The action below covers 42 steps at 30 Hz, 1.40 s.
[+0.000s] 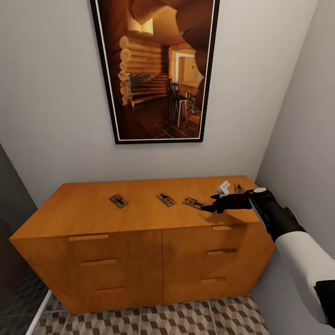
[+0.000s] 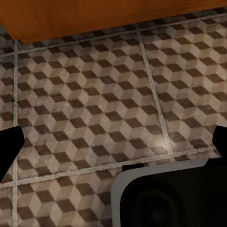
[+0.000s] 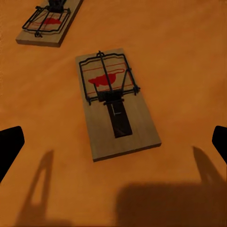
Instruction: Take the four mousetraps from the cabinet in the bathroom and place them on the bathroom floor. Make sure all four end up on the same floor surface, and ensure that at least two of them are either under or directly next to the same bathroom sink.
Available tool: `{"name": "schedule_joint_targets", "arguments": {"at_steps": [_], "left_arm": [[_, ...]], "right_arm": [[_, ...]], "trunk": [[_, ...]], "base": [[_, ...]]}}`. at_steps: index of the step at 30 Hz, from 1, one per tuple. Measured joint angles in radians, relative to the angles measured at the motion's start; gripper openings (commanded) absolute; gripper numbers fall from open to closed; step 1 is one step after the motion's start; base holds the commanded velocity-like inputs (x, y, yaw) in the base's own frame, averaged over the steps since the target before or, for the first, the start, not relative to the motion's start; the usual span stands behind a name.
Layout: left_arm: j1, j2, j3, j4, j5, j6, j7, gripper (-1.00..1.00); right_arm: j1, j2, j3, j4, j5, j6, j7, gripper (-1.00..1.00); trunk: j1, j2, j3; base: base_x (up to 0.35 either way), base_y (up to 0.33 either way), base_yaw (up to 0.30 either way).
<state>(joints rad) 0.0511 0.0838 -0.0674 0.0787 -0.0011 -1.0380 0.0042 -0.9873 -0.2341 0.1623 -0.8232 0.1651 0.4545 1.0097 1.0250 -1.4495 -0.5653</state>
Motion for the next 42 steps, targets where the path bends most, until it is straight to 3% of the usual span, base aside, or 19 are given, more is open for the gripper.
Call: {"name": "schedule_joint_targets", "arguments": {"at_steps": [31, 42], "left_arm": [[0.0, 0.001, 0.0, 0.0, 0.0, 0.0, 0.0, 1.0], [0.0, 0.001, 0.0, 0.0, 0.0, 0.0, 0.0, 1.0]], "right_arm": [[0.0, -0.001, 0.004, -0.008, 0.005, -0.02, 0.0, 1.0], [0.0, 0.0, 0.003, -0.008, 0.109, -0.068, 0.003, 1.0]], "trunk": [[0.0, 0.0, 0.0], [0.0, 0.0, 0.0]], "base": [[0.0, 0.0, 0.0], [0.0, 0.0, 0.0]]}}
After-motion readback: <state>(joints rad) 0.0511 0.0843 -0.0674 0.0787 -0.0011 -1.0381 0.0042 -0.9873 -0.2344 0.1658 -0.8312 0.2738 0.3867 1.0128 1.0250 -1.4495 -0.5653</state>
